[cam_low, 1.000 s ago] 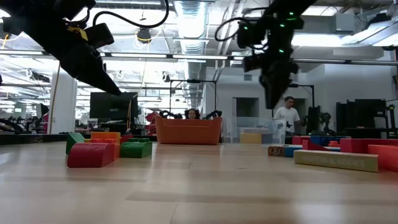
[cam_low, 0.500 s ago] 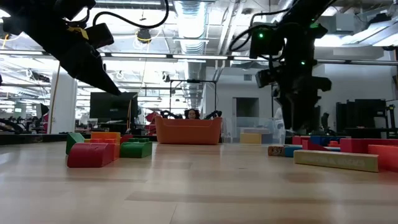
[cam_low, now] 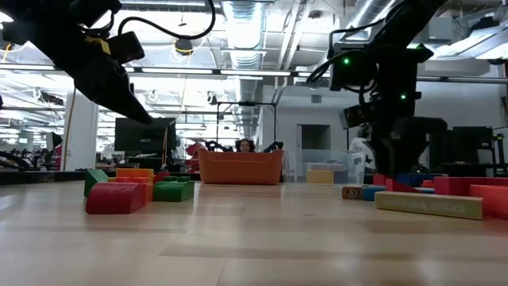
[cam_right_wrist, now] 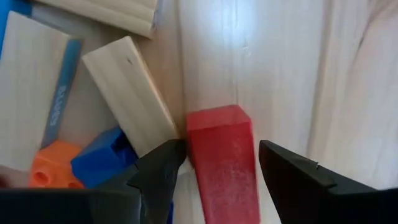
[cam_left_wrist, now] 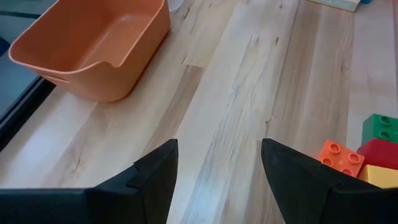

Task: Sort blocks by size
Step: Put the middle right red block into the transparent bin

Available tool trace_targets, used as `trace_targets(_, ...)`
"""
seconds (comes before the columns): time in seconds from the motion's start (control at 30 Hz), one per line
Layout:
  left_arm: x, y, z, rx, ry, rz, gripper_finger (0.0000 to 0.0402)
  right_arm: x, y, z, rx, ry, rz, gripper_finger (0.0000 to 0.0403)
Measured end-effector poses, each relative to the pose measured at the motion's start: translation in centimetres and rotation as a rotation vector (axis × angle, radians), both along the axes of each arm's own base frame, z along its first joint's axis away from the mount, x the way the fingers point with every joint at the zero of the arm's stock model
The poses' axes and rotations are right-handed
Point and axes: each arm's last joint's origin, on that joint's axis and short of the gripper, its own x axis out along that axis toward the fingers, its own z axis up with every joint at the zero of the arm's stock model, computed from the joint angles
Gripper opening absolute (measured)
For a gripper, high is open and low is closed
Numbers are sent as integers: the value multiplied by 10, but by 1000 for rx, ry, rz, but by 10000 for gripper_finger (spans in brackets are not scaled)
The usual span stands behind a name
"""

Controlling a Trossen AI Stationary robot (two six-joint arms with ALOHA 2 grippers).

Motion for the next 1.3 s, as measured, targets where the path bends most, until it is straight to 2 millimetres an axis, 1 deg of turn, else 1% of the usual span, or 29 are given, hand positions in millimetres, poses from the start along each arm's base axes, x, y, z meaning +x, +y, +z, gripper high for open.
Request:
trace_targets(0.1,0,0,0,0,0,0,224,0,-2,0,-5,-3,22,231)
trace_targets(0.27,0,0,0,2,2,-2,224,1,-12,-1,-5,-24,20,157)
trace_targets(0.37,0,0,0,4,3,-4,224,3,-18,5,-7,-29,22,156)
trace_targets(0.43,0,0,0,8,6,-7,224,10,-23,16,-16,-54,24,156)
trace_targets(0.5,0,0,0,10,7,-8,224,17,-29,31,-35,-102,34,156)
trace_targets(0.6,0,0,0,9,6,-8,224,27,-43,58,-123,-200,51,156)
trace_targets(0.7,0,0,1,9,-2,-7,224,37,-66,85,-293,-326,15,164)
trace_targets(0.77,1,0,1,8,-10,-7,224,39,-86,97,-361,-397,-37,178)
trace_targets(0.83,1,0,1,5,-15,-5,224,40,-106,105,-397,-452,-93,184)
trace_targets(0.9,1,0,1,4,-15,-5,224,39,-125,106,-402,-465,-138,182)
trace_targets(0.97,1,0,1,4,-17,-4,224,42,-139,102,-395,-456,-166,171)
trace_targets(1.03,1,0,2,4,-22,-4,224,47,-151,95,-386,-439,-181,161)
trace_targets(1.13,2,0,3,7,-32,-7,224,61,-164,85,-375,-422,-186,160)
trace_targets(1.3,2,0,3,10,-28,-9,224,85,-185,67,-372,-385,-158,197)
